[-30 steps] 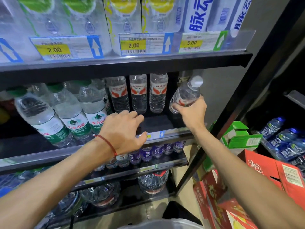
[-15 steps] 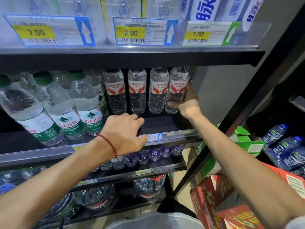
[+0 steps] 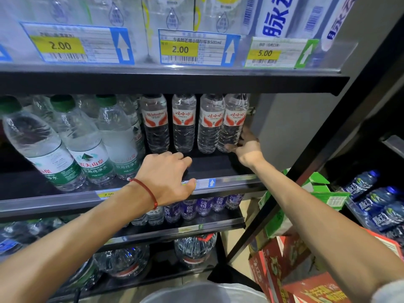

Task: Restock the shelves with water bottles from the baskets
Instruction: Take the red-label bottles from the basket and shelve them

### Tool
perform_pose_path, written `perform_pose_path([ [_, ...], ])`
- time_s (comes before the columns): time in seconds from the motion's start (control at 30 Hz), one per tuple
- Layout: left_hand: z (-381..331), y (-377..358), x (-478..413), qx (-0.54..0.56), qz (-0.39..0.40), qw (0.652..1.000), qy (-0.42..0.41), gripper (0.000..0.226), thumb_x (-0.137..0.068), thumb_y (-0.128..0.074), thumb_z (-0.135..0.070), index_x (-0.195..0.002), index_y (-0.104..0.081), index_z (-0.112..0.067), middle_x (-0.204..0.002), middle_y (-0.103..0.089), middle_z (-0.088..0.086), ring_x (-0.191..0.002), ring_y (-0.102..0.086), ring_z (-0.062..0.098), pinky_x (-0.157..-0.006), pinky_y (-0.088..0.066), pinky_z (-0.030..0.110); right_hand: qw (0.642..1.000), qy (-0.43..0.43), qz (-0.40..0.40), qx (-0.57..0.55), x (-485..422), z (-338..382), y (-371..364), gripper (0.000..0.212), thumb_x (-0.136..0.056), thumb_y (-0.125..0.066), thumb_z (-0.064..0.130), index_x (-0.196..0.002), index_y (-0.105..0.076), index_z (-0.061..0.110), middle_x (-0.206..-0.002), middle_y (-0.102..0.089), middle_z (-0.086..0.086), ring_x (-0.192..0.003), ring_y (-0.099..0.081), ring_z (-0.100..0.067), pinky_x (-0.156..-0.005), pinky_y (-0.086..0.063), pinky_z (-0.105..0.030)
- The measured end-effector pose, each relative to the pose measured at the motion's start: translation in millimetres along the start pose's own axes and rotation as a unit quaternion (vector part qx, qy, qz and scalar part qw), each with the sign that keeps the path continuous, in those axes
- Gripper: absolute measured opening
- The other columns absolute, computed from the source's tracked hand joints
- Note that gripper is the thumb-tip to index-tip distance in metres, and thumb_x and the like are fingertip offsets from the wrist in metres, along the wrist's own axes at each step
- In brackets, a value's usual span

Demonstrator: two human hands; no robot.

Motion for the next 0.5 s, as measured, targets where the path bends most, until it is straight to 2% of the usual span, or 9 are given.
perform_pose_path([
  [0.1, -0.2, 1.0, 1.5, 0.009, -0.002, 1.000, 0.000, 0.048, -0.091, -0.040, -0.067, -0.114, -0.056, -0.028, -0.101, -0.059, -0.008, -0.102, -0.060, 0.021, -0.069, -0.037, 0.034, 1.000, 0.006, -0.013, 0.022, -11.7, -12.5, -3.9, 0.086, -0.070, -0.092, 0.002, -0.144, -0.054, 0.023, -0.136, -0.069, -0.002, -0.124, -0.065, -0.027, -0.111, -0.051, -0.051],
  [0.17, -1.9, 3.0, 1.4, 0.015, -0.006, 1.000, 0.000, 0.047, -0.091, -0.041, -0.066, -0.116, -0.056, -0.028, -0.102, -0.058, -0.008, -0.102, -0.060, 0.020, -0.070, -0.037, 0.034, 0.999, 0.000, -0.023, 0.039, -12.2, -15.5, -4.8, 0.085, -0.070, -0.093, 0.009, -0.144, -0.054, 0.025, -0.133, -0.071, 0.000, -0.121, -0.067, -0.027, -0.109, -0.052, -0.050],
  [0.33, -7.1, 1.7, 4.9, 0.030, 0.009, 1.000, 0.000, 0.049, -0.092, -0.044, -0.066, -0.123, -0.055, -0.030, -0.109, -0.059, -0.009, -0.107, -0.059, 0.019, -0.069, -0.035, 0.034, 0.996, -0.002, -0.017, 0.088, 14.6, 16.9, -2.0, 0.079, -0.083, -0.087, 0.008, -0.151, -0.047, 0.014, -0.139, -0.066, -0.009, -0.128, -0.062, -0.030, -0.112, -0.047, -0.037],
  [0.4, -6.5, 1.3, 8.0, 0.034, 0.005, 0.999, 0.006, 0.050, -0.093, -0.043, -0.065, -0.125, -0.056, -0.030, -0.109, -0.059, -0.009, -0.107, -0.059, 0.018, -0.069, -0.037, 0.034, 0.992, -0.018, 0.003, 0.126, 24.2, 23.1, -1.4, 0.068, -0.089, -0.083, 0.014, -0.148, -0.050, 0.009, -0.138, -0.066, -0.011, -0.127, -0.061, -0.029, -0.102, -0.044, -0.024],
  [0.43, -5.4, 2.1, 10.1, 0.036, 0.002, 0.999, 0.010, 0.050, -0.093, -0.043, -0.065, -0.125, -0.056, -0.030, -0.109, -0.059, -0.009, -0.107, -0.059, 0.018, -0.069, -0.037, 0.034, 0.989, -0.030, -0.001, 0.145, 30.5, 25.6, 1.2, 0.062, -0.090, -0.081, 0.020, -0.144, -0.054, 0.008, -0.135, -0.067, -0.012, -0.124, -0.063, -0.030, -0.095, -0.045, -0.023],
  [0.5, -2.2, 6.7, 15.7, 0.033, 0.003, 0.999, 0.014, 0.050, -0.093, -0.043, -0.065, -0.126, -0.056, -0.029, -0.109, -0.059, -0.009, -0.107, -0.059, 0.018, -0.069, -0.038, 0.034, 0.982, -0.042, -0.040, 0.179, 48.2, 35.5, 12.3, 0.048, -0.093, -0.076, 0.028, -0.133, -0.062, 0.004, -0.128, -0.069, -0.017, -0.119, -0.065, -0.036, -0.092, -0.050, -0.031],
])
Point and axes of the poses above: each hand's wrist, its own x-axis away from the middle knuckle, its own y-axis out of the back of the hand, z = x × y, the point moved 8 cm from there along -x, towards the middle knuckle
